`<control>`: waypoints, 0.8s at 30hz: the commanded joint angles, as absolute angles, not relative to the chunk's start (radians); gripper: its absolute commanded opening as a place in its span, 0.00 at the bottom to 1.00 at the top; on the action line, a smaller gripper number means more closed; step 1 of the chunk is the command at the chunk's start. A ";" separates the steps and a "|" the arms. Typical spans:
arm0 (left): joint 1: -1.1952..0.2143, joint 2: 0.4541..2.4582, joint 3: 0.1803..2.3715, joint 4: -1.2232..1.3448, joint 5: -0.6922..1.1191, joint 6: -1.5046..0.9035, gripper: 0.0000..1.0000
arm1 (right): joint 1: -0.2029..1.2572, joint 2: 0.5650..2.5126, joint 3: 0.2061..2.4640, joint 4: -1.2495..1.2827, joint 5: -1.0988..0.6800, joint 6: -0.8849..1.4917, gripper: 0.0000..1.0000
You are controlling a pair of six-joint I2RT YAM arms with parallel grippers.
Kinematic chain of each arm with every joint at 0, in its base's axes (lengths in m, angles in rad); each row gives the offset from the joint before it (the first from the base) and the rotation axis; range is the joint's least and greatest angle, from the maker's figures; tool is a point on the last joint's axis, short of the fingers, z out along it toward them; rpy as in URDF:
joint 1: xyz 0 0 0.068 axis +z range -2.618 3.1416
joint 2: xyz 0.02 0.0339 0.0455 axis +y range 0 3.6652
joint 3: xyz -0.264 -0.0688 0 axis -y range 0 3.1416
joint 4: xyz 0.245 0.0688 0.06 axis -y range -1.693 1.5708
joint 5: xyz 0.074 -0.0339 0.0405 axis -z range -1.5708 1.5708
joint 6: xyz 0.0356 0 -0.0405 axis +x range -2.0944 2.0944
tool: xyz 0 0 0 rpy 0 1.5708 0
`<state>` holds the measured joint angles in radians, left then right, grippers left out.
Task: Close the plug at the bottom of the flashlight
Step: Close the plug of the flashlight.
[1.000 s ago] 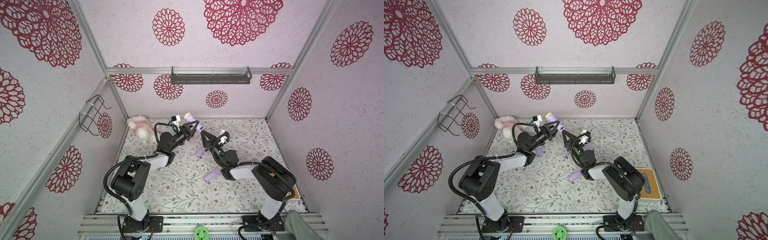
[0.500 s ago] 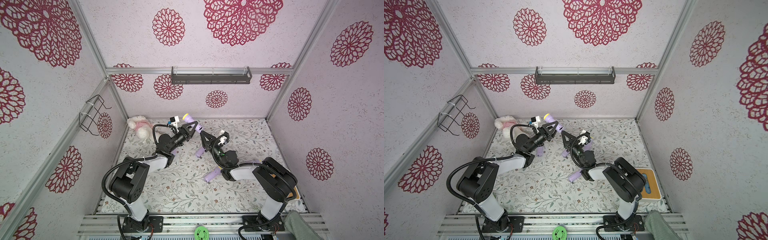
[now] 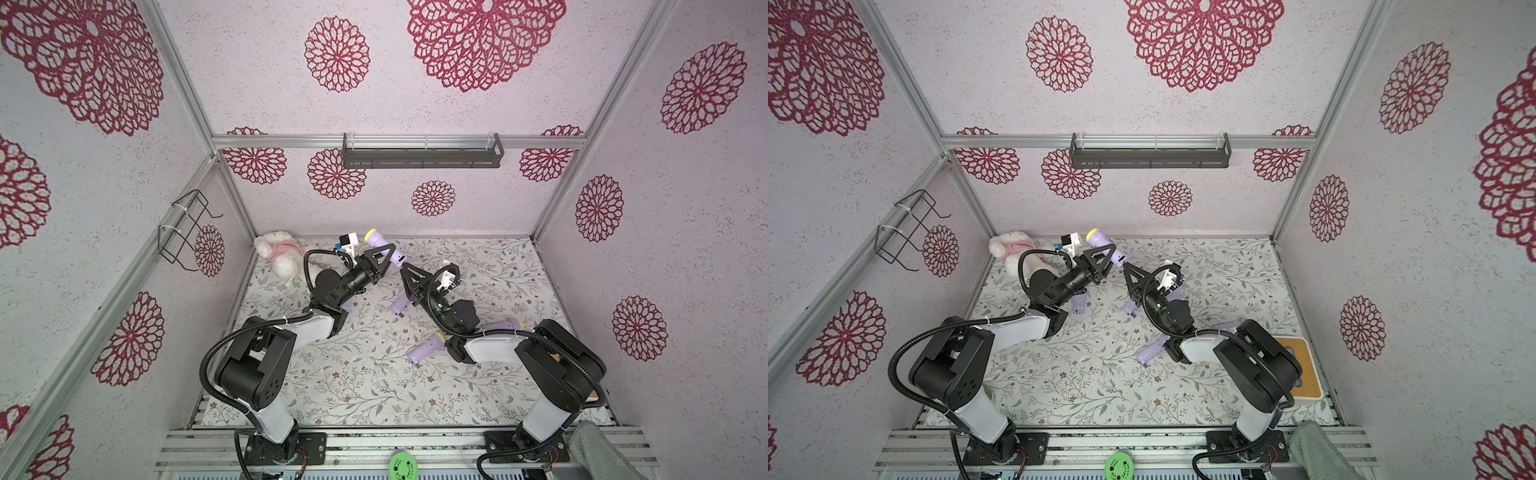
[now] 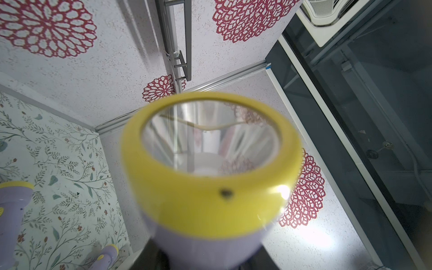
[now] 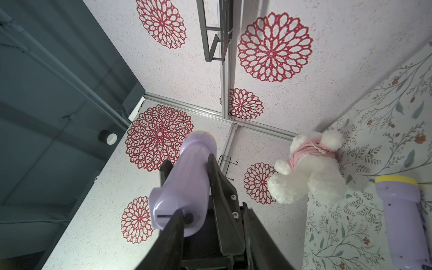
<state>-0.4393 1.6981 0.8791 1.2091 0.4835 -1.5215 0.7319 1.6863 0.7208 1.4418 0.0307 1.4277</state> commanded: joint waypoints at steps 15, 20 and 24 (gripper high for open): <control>-0.363 1.545 0.913 0.611 0.488 -1.299 0.00 | 0.709 1.407 0.671 1.046 0.193 1.154 0.77; -0.364 1.545 1.010 0.276 0.430 -1.143 0.00 | 0.706 1.284 0.672 0.865 0.235 1.040 0.99; -0.371 1.559 1.078 0.075 0.351 -1.036 0.00 | 0.704 1.195 0.697 0.692 0.257 0.911 0.99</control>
<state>-0.3656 1.5776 1.0248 0.2798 0.4229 -1.1660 0.7090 1.2533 0.6590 0.8455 0.2119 1.0500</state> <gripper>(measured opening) 0.388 0.988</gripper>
